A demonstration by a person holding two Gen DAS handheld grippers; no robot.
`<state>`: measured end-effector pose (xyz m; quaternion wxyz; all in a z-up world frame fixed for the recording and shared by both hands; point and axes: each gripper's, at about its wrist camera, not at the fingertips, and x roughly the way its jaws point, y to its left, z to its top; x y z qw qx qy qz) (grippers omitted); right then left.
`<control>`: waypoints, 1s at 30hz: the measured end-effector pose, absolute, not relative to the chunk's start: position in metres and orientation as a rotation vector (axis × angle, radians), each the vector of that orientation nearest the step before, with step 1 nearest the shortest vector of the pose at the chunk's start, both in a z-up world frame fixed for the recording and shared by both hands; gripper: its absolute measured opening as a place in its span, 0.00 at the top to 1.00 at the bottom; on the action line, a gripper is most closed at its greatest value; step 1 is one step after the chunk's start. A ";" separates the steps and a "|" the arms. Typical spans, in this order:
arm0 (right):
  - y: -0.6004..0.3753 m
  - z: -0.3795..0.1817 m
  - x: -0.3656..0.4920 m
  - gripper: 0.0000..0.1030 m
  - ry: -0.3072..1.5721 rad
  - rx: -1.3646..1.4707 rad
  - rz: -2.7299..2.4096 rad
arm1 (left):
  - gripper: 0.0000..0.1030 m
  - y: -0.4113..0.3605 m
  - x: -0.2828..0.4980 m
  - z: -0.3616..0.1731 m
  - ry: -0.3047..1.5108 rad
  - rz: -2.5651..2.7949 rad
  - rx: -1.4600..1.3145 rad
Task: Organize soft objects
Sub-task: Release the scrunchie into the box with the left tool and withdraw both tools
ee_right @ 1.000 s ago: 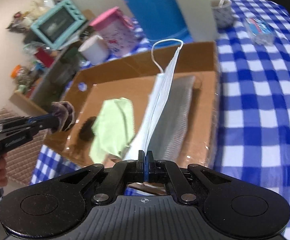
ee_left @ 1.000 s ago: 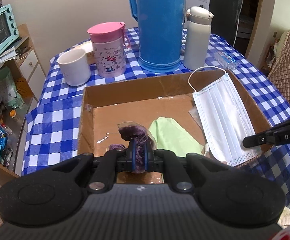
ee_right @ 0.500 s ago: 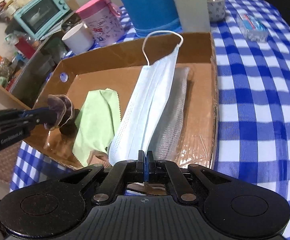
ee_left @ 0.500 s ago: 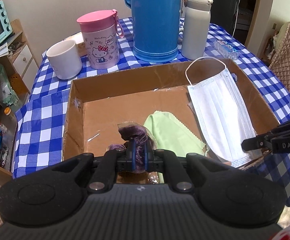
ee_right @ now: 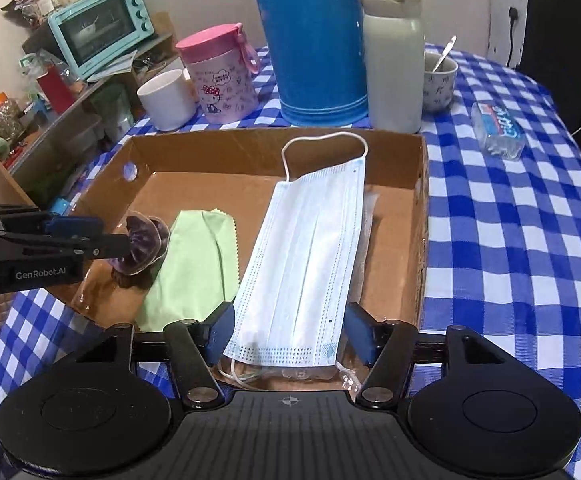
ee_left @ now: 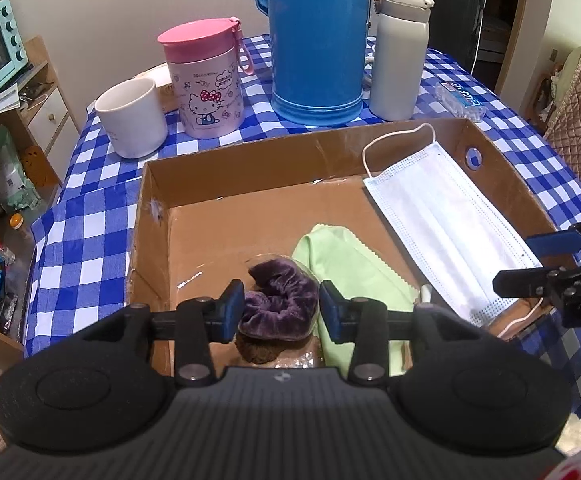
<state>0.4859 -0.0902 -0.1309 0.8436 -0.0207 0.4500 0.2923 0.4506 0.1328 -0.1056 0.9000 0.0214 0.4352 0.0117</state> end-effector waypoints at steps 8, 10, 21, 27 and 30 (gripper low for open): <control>-0.099 -0.122 0.477 0.40 0.912 -0.056 0.574 | 0.60 0.136 0.438 -0.094 0.898 0.028 0.027; -0.102 -0.118 0.473 0.40 0.903 -0.050 0.568 | 0.59 0.136 0.434 -0.090 0.899 0.027 0.020; -0.128 -0.094 0.436 0.39 0.880 0.041 0.544 | 0.57 0.136 0.391 -0.060 0.889 0.043 -0.039; -0.138 -0.079 0.408 0.39 0.869 0.059 0.544 | 0.54 0.136 0.357 -0.044 0.885 0.067 -0.049; -0.143 -0.073 0.392 0.39 0.865 0.066 0.548 | 0.54 0.137 0.336 -0.038 0.887 0.083 -0.057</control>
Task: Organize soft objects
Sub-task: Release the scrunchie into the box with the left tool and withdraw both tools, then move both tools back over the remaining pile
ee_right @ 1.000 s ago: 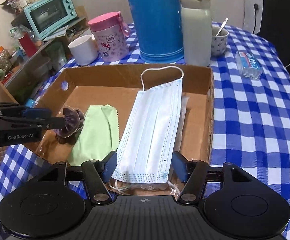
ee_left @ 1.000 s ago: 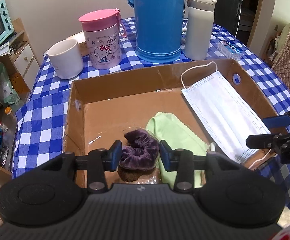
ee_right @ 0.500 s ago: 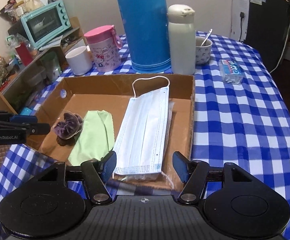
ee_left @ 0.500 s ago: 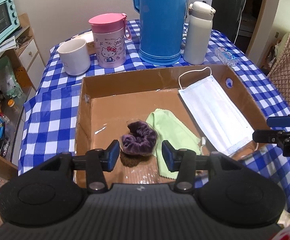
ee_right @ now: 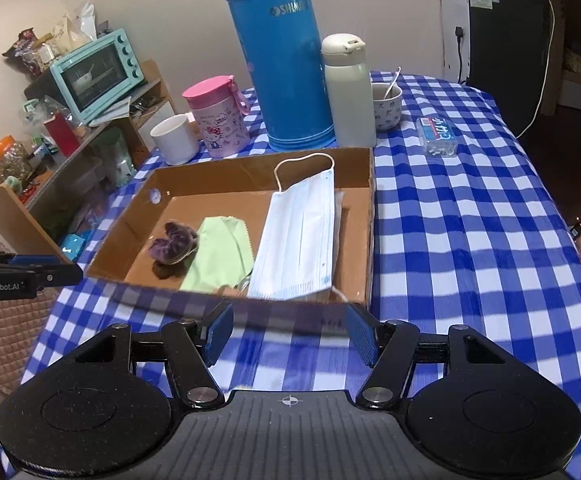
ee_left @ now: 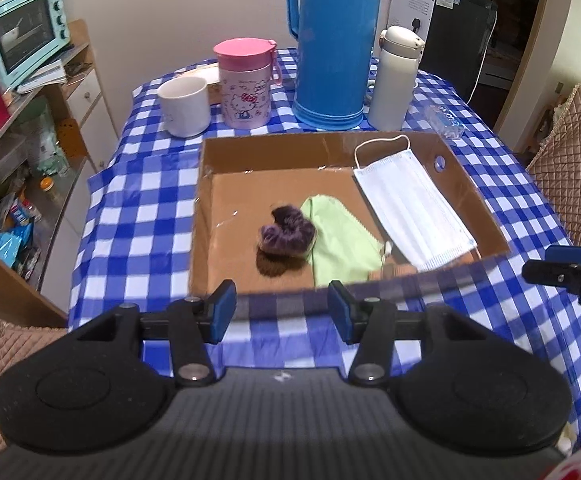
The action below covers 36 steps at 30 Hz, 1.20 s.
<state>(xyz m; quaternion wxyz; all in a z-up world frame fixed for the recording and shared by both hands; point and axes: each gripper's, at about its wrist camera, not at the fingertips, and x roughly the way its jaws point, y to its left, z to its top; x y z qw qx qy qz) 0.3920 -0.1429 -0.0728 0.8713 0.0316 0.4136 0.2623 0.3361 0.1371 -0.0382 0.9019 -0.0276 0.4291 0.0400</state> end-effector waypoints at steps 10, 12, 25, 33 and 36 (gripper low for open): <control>-0.167 -0.062 0.340 0.39 0.874 0.113 0.548 | 0.54 0.137 0.268 -0.032 0.903 0.112 -0.093; -0.170 -0.063 0.329 0.39 0.884 0.116 0.551 | 0.54 0.134 0.255 -0.033 0.908 0.107 -0.100; -0.195 -0.087 0.264 0.39 0.981 0.120 0.537 | 0.51 0.116 0.194 -0.060 0.986 0.089 -0.142; -0.213 -0.110 0.228 0.39 1.017 0.001 0.490 | 0.48 0.107 0.169 -0.074 1.013 0.076 -0.133; -0.220 -0.117 0.218 0.39 1.026 -0.026 0.484 | 0.44 0.105 0.161 -0.079 1.021 0.066 -0.113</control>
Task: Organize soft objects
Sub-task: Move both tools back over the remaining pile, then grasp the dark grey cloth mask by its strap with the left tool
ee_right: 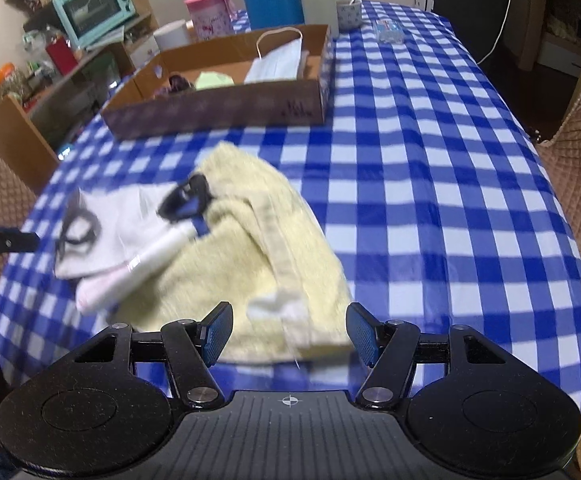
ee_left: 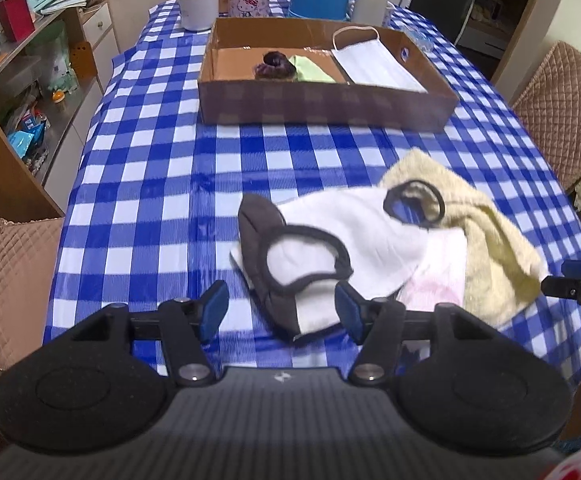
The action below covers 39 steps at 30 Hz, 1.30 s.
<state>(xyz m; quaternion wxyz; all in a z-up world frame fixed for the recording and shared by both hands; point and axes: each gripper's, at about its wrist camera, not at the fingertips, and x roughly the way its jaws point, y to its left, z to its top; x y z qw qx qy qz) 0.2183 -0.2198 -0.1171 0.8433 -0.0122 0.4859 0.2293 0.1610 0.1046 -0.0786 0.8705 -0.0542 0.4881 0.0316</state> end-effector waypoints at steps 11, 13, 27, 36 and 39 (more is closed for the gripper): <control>-0.223 -0.129 0.210 0.39 1.051 -0.035 0.476 | 0.39 0.086 0.151 -0.098 1.025 0.001 -0.044; -0.224 -0.130 0.210 0.39 1.052 -0.033 0.471 | 0.39 0.081 0.153 -0.106 1.028 -0.003 -0.013; -0.234 -0.135 0.213 0.39 1.076 0.018 0.419 | 0.51 0.051 0.177 -0.146 0.997 0.046 0.311; -0.238 -0.131 0.218 0.39 1.052 0.043 0.396 | 0.93 0.098 0.182 -0.109 0.917 0.098 0.049; -0.238 -0.129 0.221 0.39 1.043 0.051 0.394 | 0.93 0.122 0.177 -0.094 0.894 0.157 -0.047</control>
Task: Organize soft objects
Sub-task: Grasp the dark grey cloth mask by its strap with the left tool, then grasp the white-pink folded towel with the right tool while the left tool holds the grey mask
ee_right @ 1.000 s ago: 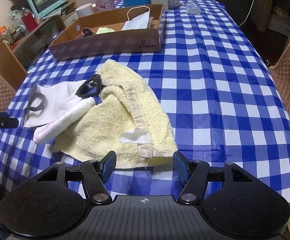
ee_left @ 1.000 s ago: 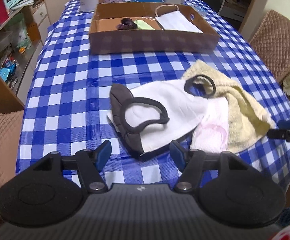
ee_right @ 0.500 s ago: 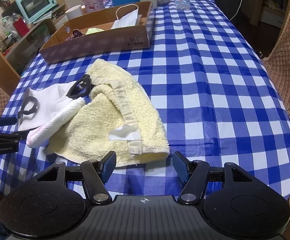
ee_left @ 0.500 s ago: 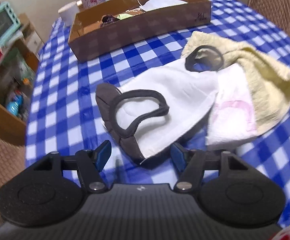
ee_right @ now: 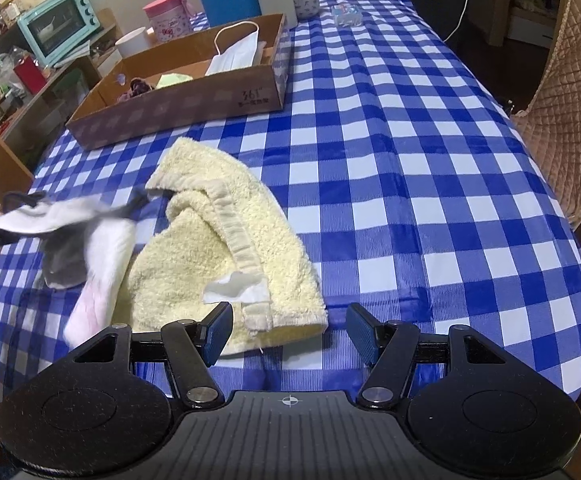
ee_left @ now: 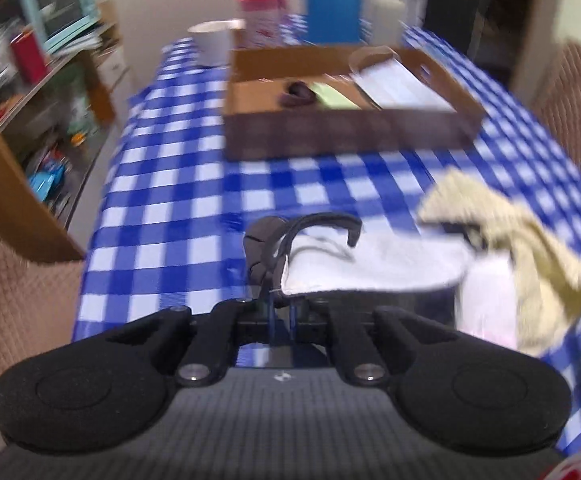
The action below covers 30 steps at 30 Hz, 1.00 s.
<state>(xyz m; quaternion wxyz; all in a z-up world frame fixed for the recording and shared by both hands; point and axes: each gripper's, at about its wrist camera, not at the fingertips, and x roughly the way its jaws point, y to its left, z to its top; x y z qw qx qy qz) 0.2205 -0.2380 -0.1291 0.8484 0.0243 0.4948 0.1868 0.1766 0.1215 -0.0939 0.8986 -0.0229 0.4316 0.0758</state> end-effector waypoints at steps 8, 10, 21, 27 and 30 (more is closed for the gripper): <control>-0.234 -0.117 0.225 0.39 0.982 0.078 0.414 | 0.93 0.159 0.150 -0.060 0.835 0.292 -0.154; -0.230 -0.116 0.226 0.39 0.971 0.074 0.424 | 0.93 0.162 0.142 -0.052 0.816 0.308 -0.154; -0.196 -0.104 0.220 0.39 0.907 0.045 0.611 | 0.93 0.165 0.102 -0.013 0.728 0.384 -0.152; -0.157 -0.112 0.210 0.39 0.936 -0.025 0.808 | 0.93 0.170 0.077 -0.020 0.756 0.460 -0.172; -0.134 -0.123 0.204 0.39 0.965 -0.087 0.912 | 0.93 0.171 0.069 -0.030 0.781 0.470 -0.181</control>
